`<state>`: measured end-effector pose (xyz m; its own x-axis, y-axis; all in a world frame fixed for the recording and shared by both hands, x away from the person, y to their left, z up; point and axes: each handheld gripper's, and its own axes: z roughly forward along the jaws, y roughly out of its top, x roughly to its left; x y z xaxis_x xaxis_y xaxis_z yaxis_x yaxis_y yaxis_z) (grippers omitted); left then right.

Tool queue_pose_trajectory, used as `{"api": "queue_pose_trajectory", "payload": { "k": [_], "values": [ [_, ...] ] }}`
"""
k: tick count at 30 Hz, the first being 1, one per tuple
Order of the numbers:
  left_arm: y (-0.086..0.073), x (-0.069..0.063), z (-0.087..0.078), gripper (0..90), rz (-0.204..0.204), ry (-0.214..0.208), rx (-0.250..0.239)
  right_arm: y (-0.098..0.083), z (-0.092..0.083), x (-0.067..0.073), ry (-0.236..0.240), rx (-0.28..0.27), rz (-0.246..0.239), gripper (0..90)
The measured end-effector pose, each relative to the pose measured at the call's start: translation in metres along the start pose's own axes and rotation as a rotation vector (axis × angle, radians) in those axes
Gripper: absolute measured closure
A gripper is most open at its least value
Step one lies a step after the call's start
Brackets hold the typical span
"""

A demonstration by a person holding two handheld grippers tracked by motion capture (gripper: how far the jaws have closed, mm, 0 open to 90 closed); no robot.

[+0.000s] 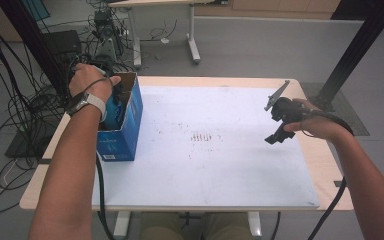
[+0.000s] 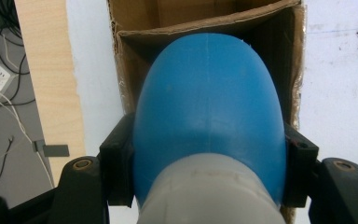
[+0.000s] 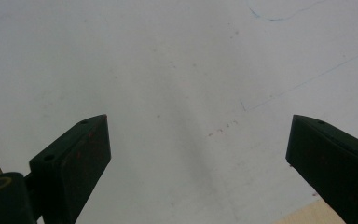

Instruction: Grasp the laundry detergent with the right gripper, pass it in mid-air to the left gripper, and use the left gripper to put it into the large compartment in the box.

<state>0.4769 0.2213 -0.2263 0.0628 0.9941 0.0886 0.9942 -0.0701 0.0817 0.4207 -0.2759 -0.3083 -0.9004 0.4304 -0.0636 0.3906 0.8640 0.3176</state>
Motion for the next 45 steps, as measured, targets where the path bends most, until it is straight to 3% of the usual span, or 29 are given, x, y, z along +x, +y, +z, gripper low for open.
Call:
{"api": "queue_pose_trajectory", "payload": {
  "k": [18, 20, 22, 45],
  "values": [
    [-0.004, -0.001, 0.021, 37.6, 0.007, 0.004, -0.003, -0.001, 0.001, 0.001, 0.002, 0.002, 0.006, 6.3],
    [-0.005, -0.002, 0.022, 37.6, 0.014, 0.009, -0.027, -0.001, 0.001, 0.001, 0.002, 0.004, 0.006, 6.3],
    [-0.006, -0.003, 0.025, 37.6, 0.015, 0.013, -0.009, -0.002, 0.002, 0.001, 0.003, 0.003, 0.008, 6.3],
    [-0.009, -0.006, 0.039, 37.6, 0.017, 0.011, 0.001, -0.004, 0.003, 0.001, 0.006, -0.001, 0.012, 6.2]
  ]
}}
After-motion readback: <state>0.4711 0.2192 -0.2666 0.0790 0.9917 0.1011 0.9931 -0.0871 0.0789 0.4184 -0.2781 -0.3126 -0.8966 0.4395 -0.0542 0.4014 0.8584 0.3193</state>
